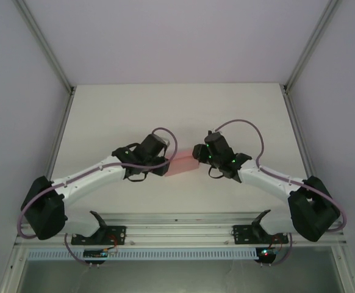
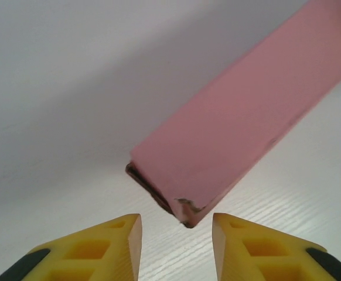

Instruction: Assemble paper box

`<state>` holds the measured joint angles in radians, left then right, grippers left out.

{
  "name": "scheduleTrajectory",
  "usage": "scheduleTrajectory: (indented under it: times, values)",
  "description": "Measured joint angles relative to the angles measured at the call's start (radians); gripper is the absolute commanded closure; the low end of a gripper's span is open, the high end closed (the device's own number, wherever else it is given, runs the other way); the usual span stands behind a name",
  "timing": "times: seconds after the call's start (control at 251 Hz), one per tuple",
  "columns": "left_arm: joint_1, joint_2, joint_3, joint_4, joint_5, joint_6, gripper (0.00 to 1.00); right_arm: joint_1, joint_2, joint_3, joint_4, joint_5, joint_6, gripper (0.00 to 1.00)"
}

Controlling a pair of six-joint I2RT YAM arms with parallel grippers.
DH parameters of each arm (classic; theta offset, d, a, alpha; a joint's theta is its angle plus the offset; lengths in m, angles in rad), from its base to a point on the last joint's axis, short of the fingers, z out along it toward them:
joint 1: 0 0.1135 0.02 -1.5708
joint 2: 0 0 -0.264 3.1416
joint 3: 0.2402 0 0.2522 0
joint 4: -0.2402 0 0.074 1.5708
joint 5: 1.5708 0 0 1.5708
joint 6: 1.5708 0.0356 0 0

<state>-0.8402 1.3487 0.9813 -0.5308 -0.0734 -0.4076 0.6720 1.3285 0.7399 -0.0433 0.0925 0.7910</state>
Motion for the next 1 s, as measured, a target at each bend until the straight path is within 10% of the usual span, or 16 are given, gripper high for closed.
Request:
scheduleTrajectory:
  times: [0.231,0.431,1.002]
  values:
    - [0.000,-0.003,0.023,-0.019,0.018,0.012,0.41,0.000,0.000,-0.003,0.003,0.000,0.014,0.64]
    - [0.017,-0.019,0.057,-0.042,0.026,-0.016,0.00,0.000,0.002,-0.003,0.003,-0.001,0.028,0.64]
    - [0.219,-0.072,-0.048,0.071,0.238,-0.146,0.01,0.000,0.014,-0.007,0.024,0.000,0.037,0.67]
